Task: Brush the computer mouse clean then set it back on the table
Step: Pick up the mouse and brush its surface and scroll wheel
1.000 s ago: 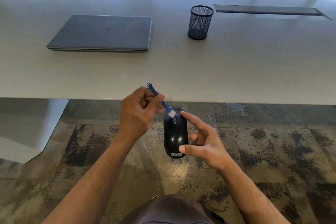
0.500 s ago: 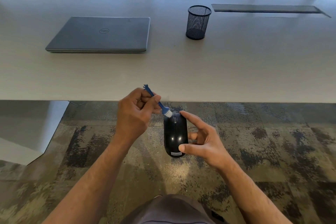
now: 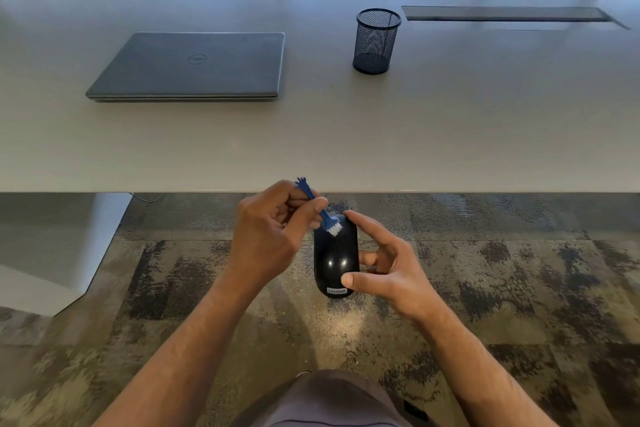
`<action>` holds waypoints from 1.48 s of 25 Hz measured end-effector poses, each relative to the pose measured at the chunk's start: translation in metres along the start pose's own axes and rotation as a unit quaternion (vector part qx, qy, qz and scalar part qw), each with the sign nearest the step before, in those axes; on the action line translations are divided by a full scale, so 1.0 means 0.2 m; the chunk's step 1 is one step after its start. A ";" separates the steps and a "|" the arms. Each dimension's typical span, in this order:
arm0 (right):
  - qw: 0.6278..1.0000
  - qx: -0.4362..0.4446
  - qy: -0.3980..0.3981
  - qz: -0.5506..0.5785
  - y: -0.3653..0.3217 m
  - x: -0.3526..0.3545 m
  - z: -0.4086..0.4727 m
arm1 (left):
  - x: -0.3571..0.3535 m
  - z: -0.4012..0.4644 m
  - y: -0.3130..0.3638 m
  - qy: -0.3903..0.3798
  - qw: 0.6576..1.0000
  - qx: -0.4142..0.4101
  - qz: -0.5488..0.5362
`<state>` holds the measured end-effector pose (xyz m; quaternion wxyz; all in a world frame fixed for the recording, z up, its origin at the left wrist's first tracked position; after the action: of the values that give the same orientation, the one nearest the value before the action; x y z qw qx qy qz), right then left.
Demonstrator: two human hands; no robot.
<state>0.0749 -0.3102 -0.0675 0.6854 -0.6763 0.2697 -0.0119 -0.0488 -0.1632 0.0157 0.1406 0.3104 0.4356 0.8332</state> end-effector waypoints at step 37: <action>1.000 0.002 -0.006 -0.003 -0.02 0.00 -0.01 | 0.04 0.04 -0.01 0.012 0.997 -0.069 0.027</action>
<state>0.0764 -0.3126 -0.0637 0.6880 -0.6761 0.2634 -0.0103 -0.0504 -0.1523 0.0213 0.1342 0.3017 0.3705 0.8682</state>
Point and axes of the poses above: each hand's wrist, its own z-axis towards the middle knuckle, its own x-axis out of the back of the hand, y = z × x, the point moved 4 cm from there along z, towards the middle knuckle, and after that the axes turned 7 degrees about z, right-handed, at the moved point
